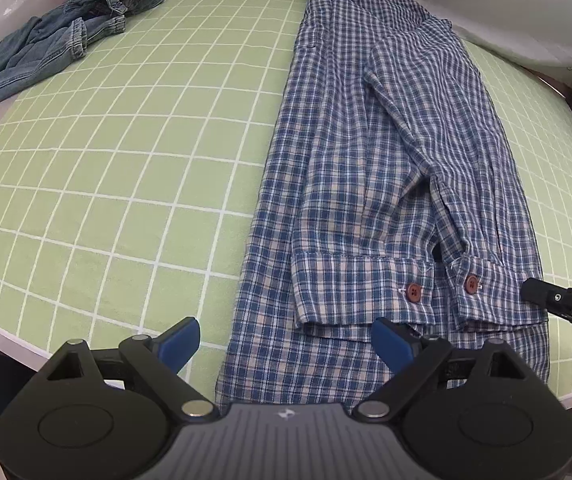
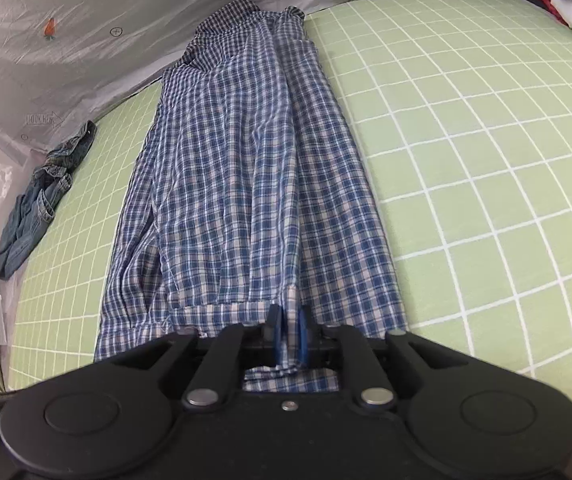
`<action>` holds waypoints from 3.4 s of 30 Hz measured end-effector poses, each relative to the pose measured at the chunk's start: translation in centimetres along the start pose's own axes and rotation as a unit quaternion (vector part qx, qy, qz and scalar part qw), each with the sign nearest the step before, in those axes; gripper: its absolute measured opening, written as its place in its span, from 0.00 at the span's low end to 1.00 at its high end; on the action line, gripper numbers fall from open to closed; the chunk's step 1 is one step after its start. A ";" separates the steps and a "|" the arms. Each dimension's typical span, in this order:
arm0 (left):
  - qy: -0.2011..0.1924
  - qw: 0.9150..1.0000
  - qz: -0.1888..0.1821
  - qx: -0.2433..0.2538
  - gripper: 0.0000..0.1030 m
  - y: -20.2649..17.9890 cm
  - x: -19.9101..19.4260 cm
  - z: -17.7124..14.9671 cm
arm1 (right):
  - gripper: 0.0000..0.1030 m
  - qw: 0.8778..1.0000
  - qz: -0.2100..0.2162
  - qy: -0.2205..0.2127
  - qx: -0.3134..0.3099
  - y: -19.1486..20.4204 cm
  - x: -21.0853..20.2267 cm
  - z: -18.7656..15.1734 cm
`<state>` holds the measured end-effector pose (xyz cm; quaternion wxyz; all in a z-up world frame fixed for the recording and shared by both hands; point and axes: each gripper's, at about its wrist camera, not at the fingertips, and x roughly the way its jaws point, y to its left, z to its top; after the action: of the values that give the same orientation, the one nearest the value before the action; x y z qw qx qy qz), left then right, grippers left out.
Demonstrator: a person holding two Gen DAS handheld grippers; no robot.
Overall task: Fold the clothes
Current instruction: 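Pull the shirt body flat with the right gripper and release, then grasp the shirt hem with the left gripper while the right gripper grasps it too, then fold the hem up toward the collar with both grippers, then release the hem and withdraw both grippers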
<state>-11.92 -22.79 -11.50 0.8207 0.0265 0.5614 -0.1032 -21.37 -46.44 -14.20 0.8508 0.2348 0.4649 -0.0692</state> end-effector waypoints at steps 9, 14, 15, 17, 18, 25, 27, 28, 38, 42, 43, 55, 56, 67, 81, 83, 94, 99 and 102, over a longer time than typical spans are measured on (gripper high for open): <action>0.025 0.999 0.004 0.022 0.90 -0.3 1.6 -0.4 | 0.72 0.998 -0.055 0.009 -0.034 0.2 0.0 -1.4; 0.035 0.999 0.001 0.032 0.91 -0.4 2.2 -1.2 | 0.80 0.996 -0.080 0.019 -0.044 0.5 0.7 -2.5; 0.034 0.999 0.002 0.036 0.91 -0.5 2.3 -1.3 | 0.81 0.995 -0.084 0.020 -0.045 0.6 0.8 -2.6; 0.031 0.998 0.005 0.047 0.93 -0.8 2.3 -1.5 | 0.82 0.995 -0.087 0.026 -0.046 0.6 1.2 -3.1; 0.028 0.998 0.008 0.052 0.93 -1.0 2.3 -1.6 | 0.83 0.994 -0.090 0.026 -0.049 0.6 1.2 -3.2; 0.021 0.996 0.011 0.080 0.92 -2.1 2.2 -2.2 | 0.91 0.992 -0.101 0.027 -0.073 1.1 1.6 -4.2; 0.019 0.997 0.011 0.080 0.92 -2.2 2.1 -2.3 | 0.92 0.991 -0.105 0.029 -0.083 1.3 1.7 -4.3; 0.017 0.997 0.011 0.081 0.92 -2.3 2.1 -2.4 | 0.92 0.990 -0.107 0.030 -0.088 1.3 1.7 -4.4; -0.008 0.993 -0.016 0.117 0.52 -4.0 0.3 -3.6 | 0.52 0.988 -0.095 0.025 -0.120 2.3 1.1 -4.3; -0.009 0.991 -0.049 0.121 0.11 -4.2 0.3 -3.6 | 0.19 0.990 -0.070 0.028 -0.123 2.7 0.9 -4.1; -0.005 0.991 -0.057 0.119 0.10 -4.2 0.5 -3.5 | 0.16 0.990 -0.062 0.031 -0.119 2.7 0.9 -4.1; -0.035 0.988 -0.145 0.047 0.07 -2.9 -4.2 1.0 | 0.07 0.999 0.021 -0.001 -0.032 1.3 -3.5 0.2; -0.043 0.987 -0.150 0.041 0.07 -3.0 -4.4 1.9 | 0.07 0.999 0.025 -0.011 -0.031 1.4 -3.7 0.8; -0.116 0.979 -0.170 0.005 0.07 -3.6 -4.4 11.8 | 0.07 0.995 0.055 -0.079 0.000 2.0 -2.5 9.4; -0.041 0.986 -0.158 -0.045 0.08 -2.9 6.2 19.9 | 0.07 0.999 0.037 -0.017 0.006 1.7 8.8 16.6; -0.024 0.986 -0.157 -0.055 0.08 -2.7 7.3 20.2 | 0.08 0.999 0.033 0.007 0.022 1.3 10.5 16.8; -0.031 0.980 -0.175 -0.084 0.21 -1.6 6.9 22.9 | 0.19 0.996 0.057 0.010 0.067 -0.1 11.7 19.7; -0.088 0.976 -0.165 -0.111 0.62 -0.7 5.0 24.6 | 0.46 0.996 0.035 -0.058 0.059 -0.2 10.0 22.4; -0.137 0.975 -0.137 -0.109 0.83 -0.4 3.2 24.5 | 0.51 0.995 0.018 -0.084 0.051 -0.9 8.7 22.6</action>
<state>11.51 -27.50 -5.39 0.8657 -0.1553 0.4498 -0.1556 0.29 -56.83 -11.30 0.8749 0.2797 0.3833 -0.0969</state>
